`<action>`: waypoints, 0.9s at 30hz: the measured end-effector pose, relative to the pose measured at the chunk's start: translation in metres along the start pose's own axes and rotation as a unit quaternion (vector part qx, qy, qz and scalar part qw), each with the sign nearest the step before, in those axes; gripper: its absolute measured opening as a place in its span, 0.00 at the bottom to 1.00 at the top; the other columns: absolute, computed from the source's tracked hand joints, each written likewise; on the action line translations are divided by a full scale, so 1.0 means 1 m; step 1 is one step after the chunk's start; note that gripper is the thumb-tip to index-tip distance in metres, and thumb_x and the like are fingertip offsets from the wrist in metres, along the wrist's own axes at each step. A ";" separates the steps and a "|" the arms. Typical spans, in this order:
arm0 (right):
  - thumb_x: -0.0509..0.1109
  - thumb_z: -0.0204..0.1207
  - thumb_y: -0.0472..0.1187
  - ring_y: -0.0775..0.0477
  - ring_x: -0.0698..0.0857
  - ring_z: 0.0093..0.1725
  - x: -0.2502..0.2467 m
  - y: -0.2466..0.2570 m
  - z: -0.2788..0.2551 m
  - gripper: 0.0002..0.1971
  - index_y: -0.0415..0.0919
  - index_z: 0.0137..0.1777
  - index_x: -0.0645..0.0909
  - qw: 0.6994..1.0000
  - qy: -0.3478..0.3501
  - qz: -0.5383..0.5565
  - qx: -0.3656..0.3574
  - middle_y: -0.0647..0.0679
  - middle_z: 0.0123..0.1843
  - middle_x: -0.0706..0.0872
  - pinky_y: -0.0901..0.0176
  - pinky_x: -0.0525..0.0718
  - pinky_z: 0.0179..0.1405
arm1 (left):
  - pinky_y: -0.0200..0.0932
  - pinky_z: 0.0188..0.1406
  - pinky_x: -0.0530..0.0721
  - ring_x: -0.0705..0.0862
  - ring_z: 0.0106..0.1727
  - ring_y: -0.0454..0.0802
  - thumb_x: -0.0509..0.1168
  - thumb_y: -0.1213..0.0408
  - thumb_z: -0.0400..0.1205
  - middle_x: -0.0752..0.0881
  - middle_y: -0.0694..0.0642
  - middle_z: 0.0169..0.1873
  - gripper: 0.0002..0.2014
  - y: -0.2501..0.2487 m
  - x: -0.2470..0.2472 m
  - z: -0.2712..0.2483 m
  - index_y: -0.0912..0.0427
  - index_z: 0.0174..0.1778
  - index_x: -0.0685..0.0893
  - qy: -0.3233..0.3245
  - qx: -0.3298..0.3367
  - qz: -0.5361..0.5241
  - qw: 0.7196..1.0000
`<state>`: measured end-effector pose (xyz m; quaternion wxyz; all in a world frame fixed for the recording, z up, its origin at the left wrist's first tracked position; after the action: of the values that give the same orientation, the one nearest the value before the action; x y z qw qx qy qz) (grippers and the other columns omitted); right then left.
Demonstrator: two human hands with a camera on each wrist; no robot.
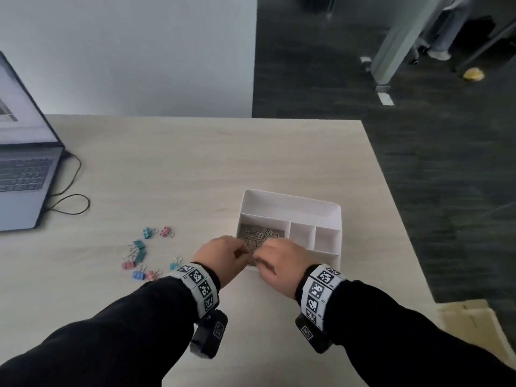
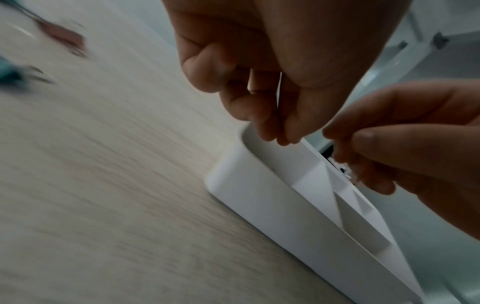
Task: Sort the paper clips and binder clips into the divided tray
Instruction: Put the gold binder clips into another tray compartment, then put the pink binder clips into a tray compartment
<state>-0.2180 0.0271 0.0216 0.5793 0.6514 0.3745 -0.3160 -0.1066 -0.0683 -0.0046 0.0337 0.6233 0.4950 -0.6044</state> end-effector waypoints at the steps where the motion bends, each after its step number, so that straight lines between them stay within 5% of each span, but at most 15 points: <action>1: 0.58 0.76 0.46 0.43 0.82 0.46 0.005 0.012 0.011 0.13 0.46 0.50 0.84 1.000 0.009 0.000 -0.011 0.48 0.44 0.83 0.48 0.82 0.48 | 0.45 0.47 0.83 0.83 0.43 0.46 0.67 0.54 0.76 0.85 0.44 0.39 0.03 0.017 -0.008 -0.004 0.45 0.40 0.86 -0.008 -0.017 -0.001 1.000; 7: 0.64 0.76 0.44 0.41 0.85 0.48 0.041 0.072 0.067 0.12 0.45 0.55 0.85 0.996 0.074 0.010 -0.039 0.46 0.53 0.83 0.50 0.84 0.49 | 0.44 0.44 0.82 0.83 0.45 0.45 0.65 0.56 0.78 0.81 0.42 0.45 0.03 0.117 -0.056 -0.039 0.43 0.40 0.82 -0.078 -0.127 -0.005 0.989; 14: 0.66 0.77 0.46 0.50 0.81 0.46 0.093 0.086 0.116 0.17 0.51 0.66 0.78 0.987 0.150 -0.001 0.055 0.51 0.62 0.76 0.57 0.79 0.54 | 0.41 0.38 0.77 0.81 0.33 0.47 0.67 0.52 0.77 0.73 0.44 0.55 0.09 0.211 -0.088 -0.082 0.44 0.52 0.77 -0.102 -0.250 -0.004 0.963; 22: 0.66 0.78 0.45 0.50 0.80 0.49 0.123 0.093 0.146 0.17 0.51 0.67 0.77 0.984 0.154 -0.006 0.087 0.51 0.63 0.75 0.58 0.79 0.51 | 0.43 0.50 0.84 0.82 0.42 0.45 0.68 0.54 0.77 0.78 0.45 0.58 0.18 0.247 -0.089 -0.074 0.46 0.63 0.78 -0.035 -0.208 -0.033 0.977; 27: 0.66 0.76 0.59 0.52 0.76 0.57 0.128 0.111 0.157 0.19 0.53 0.63 0.79 0.989 0.139 -0.035 0.045 0.54 0.58 0.77 0.56 0.78 0.58 | 0.43 0.52 0.83 0.83 0.44 0.45 0.69 0.49 0.77 0.79 0.45 0.48 0.10 0.250 -0.082 -0.065 0.46 0.51 0.85 -0.019 -0.172 -0.052 0.984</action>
<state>-0.0533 -0.1188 -0.0494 0.4804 0.7008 0.4594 -0.2590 0.1224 -0.2007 -0.0621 0.1180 0.5706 0.6222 -0.5229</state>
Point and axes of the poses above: each hand's wrist, its own z-axis towards the middle knuckle, its own x-axis out of the palm, y = z × x, the point moved 5 cm from there along z, towards the middle knuckle
